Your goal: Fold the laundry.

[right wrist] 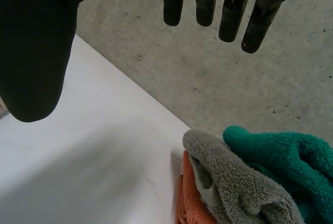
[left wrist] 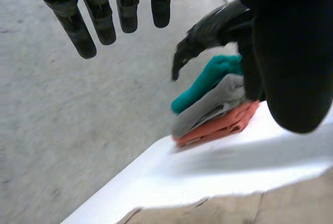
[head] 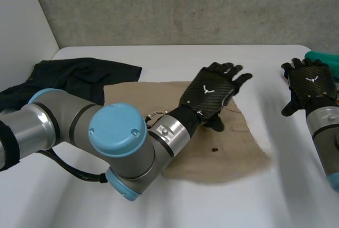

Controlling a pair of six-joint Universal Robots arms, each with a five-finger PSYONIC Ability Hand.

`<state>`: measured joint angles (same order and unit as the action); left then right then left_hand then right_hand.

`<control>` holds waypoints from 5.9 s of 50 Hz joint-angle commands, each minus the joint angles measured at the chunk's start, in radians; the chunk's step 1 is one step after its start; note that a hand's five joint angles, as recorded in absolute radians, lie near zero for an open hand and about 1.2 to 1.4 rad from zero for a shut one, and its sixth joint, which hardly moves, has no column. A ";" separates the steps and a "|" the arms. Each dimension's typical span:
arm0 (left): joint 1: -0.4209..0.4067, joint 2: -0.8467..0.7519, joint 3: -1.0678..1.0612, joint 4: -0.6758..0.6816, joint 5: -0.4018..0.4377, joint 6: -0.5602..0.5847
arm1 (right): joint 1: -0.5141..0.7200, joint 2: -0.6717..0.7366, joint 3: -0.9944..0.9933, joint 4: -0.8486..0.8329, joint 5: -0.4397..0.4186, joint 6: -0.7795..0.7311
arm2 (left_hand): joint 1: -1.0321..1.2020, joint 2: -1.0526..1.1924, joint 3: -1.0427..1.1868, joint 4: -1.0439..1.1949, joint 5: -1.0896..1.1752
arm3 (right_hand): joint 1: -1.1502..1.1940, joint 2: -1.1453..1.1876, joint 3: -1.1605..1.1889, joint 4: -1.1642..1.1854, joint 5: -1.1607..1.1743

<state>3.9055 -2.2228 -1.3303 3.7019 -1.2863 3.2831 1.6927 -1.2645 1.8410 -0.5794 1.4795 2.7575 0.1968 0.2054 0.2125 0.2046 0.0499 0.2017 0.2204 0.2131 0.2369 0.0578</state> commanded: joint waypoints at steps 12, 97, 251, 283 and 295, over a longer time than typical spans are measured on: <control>0.187 0.434 -0.352 -0.275 -0.258 0.009 | 0.019 -0.042 -0.052 0.371 -0.295 -0.048 | 0.195 0.187 0.179 0.187 0.167 | -0.027 -0.046 -0.039 -0.062 -0.058; 0.238 0.798 0.118 -0.246 -0.298 0.245 | 0.111 -0.391 -0.657 0.509 -0.189 0.083 | 1.199 1.191 1.184 1.192 1.172 | 1.195 1.176 1.183 1.159 1.164; 0.292 0.373 -0.426 -0.428 -0.372 0.228 | 0.136 0.268 -0.444 0.610 -0.229 -0.298 | 1.199 1.191 1.184 1.192 1.172 | 1.195 1.176 1.183 1.159 1.164; 0.213 0.313 -0.311 -0.510 -0.312 0.336 | 0.004 0.057 -0.256 0.957 -0.200 -0.547 | 1.199 1.191 1.184 1.192 1.172 | 1.195 1.176 1.183 1.159 1.164; 0.242 0.029 0.014 -0.257 -0.301 0.378 | 0.051 0.167 -0.477 0.764 -0.064 -0.401 | 1.199 1.191 1.184 1.192 1.172 | 1.195 1.176 1.183 1.159 1.164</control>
<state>4.1356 -2.0736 -1.4405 3.3075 -1.5915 3.6458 1.7219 -1.1574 1.4483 0.2970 1.3312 2.3115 1.1368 1.1967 1.1898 1.1981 1.0056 0.9817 1.1753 1.1866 1.1869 0.9909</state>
